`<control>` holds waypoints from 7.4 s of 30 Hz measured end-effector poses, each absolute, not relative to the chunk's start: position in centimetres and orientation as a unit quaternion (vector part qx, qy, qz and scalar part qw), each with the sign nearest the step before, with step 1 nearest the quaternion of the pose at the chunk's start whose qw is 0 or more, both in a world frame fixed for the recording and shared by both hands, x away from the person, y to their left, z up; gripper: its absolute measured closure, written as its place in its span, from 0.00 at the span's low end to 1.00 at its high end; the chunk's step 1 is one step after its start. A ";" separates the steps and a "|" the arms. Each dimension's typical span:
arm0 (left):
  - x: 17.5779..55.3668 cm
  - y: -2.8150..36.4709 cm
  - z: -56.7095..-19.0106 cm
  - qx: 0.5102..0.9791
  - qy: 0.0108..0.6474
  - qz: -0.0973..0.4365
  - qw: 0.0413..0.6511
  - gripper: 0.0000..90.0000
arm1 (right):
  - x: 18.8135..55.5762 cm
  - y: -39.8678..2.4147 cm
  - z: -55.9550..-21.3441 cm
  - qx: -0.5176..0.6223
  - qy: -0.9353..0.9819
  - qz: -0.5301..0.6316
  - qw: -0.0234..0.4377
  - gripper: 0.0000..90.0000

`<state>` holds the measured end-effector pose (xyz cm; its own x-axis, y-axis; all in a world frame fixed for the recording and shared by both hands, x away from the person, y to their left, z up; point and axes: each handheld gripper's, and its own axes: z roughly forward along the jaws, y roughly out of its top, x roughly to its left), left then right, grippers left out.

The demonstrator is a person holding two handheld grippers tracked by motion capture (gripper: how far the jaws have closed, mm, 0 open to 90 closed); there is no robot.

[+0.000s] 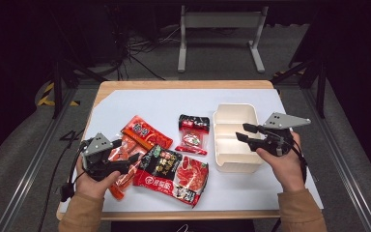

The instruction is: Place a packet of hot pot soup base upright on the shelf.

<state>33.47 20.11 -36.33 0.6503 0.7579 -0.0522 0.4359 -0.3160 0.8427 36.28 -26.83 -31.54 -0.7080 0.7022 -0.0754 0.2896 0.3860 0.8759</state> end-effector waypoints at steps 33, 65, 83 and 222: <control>32.4 17.6 -39.0 0.831 0.382 0.084 0.395 0.41 | 36.3 -26.1 -32.0 0.305 0.804 0.479 0.177 0.55; 33.1 17.2 -43.0 0.851 0.390 0.023 0.351 0.63 | 36.8 -24.3 -33.4 0.301 0.825 0.445 0.174 0.51; 33.5 16.9 -43.4 0.844 0.405 0.011 0.352 0.92 | 36.9 -23.1 -34.1 0.294 0.836 0.431 0.167 0.50; 30.9 16.5 -29.3 0.761 0.213 0.165 0.590 0.58 | 36.0 -16.0 -27.5 0.157 0.835 0.509 0.137 0.86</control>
